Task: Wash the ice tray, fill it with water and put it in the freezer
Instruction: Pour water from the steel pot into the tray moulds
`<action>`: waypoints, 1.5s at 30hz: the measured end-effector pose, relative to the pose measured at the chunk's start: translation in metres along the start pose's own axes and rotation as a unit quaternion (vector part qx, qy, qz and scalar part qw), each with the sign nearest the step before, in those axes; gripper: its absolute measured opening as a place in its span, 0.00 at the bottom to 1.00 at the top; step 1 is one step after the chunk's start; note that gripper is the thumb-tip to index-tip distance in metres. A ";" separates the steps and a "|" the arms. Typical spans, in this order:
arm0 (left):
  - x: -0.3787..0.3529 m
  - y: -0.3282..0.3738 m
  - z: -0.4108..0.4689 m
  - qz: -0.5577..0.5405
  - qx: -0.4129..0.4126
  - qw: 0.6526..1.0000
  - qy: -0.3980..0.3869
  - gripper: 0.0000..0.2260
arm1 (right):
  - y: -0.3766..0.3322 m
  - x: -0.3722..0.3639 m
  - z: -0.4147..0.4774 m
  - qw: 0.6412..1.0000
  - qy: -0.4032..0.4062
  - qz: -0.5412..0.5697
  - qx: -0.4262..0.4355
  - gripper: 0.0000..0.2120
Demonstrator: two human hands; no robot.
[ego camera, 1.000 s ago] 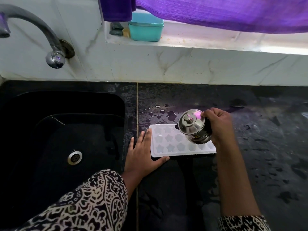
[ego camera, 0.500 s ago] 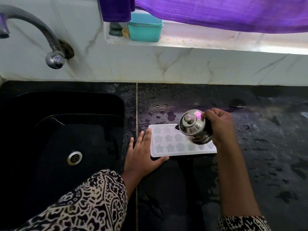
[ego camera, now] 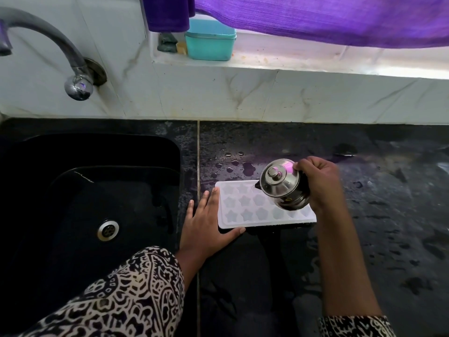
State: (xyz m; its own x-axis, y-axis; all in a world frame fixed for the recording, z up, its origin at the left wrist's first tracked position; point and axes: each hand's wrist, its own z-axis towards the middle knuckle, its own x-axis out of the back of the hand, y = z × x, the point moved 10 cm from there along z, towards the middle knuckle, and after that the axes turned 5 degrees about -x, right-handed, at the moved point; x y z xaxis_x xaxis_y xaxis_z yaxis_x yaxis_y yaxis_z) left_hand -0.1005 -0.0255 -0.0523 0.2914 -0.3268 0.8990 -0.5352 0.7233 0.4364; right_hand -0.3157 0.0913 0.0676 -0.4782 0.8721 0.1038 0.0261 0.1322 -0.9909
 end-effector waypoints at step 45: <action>-0.006 -0.003 0.002 0.012 0.008 1.000 -0.017 0.53 | 0.029 0.029 0.010 0.991 0.020 0.115 -0.072 0.12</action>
State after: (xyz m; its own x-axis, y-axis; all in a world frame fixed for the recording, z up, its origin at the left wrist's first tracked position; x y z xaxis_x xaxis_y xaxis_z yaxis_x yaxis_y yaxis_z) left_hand -0.1019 -0.0267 -0.0594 0.2512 -0.3306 0.9097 -0.5548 0.7209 0.4152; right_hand -0.3377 0.1154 0.0406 -0.4098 0.9047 -0.1166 0.2565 -0.0084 -0.9665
